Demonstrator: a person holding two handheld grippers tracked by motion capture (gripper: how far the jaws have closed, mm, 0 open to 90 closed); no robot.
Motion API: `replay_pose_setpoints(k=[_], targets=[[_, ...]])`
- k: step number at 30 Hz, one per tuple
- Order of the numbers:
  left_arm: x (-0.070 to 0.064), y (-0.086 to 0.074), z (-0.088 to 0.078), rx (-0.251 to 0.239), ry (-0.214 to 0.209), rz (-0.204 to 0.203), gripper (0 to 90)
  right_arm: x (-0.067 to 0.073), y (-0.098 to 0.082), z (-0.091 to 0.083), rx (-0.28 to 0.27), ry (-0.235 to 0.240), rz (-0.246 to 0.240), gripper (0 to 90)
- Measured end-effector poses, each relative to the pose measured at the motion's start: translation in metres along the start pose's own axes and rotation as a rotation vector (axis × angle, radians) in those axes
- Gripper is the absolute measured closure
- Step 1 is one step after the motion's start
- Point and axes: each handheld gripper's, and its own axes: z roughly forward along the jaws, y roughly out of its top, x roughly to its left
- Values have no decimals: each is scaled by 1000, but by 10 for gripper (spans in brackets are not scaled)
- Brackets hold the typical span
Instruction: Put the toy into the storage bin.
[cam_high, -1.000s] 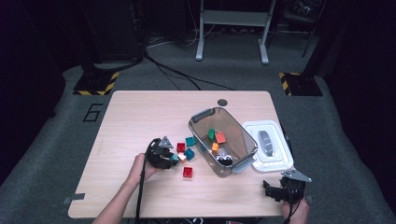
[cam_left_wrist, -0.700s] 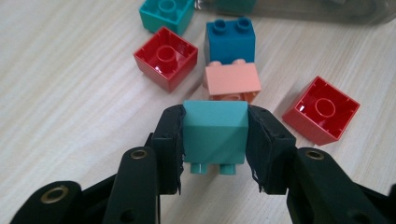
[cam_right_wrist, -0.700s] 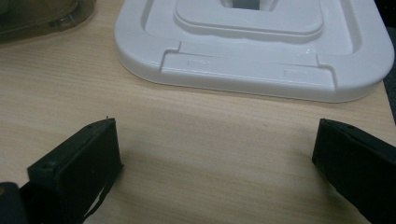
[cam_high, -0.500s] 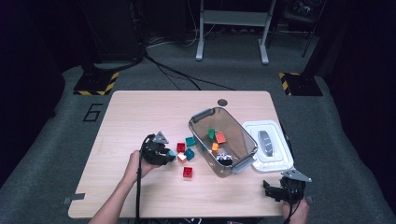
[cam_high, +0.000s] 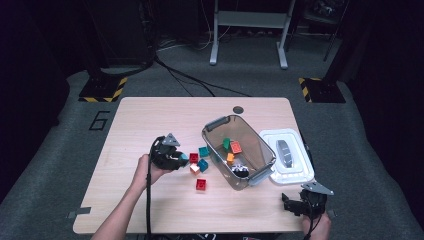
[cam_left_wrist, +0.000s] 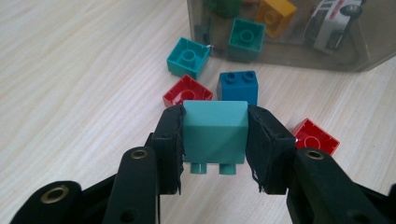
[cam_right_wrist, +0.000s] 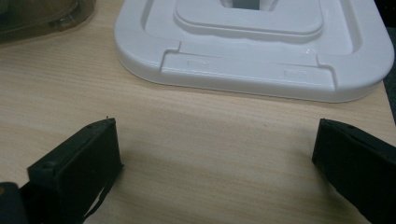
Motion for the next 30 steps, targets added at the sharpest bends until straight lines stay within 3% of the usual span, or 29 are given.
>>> replay_pose_setpoints(k=[18,30], targets=[[-2,37,-19,-51,16,44,591,0,0,0,0,0,0,3],[-8,65,-28,-68,20,94,591,0,0,0,1,1,-1,3]])
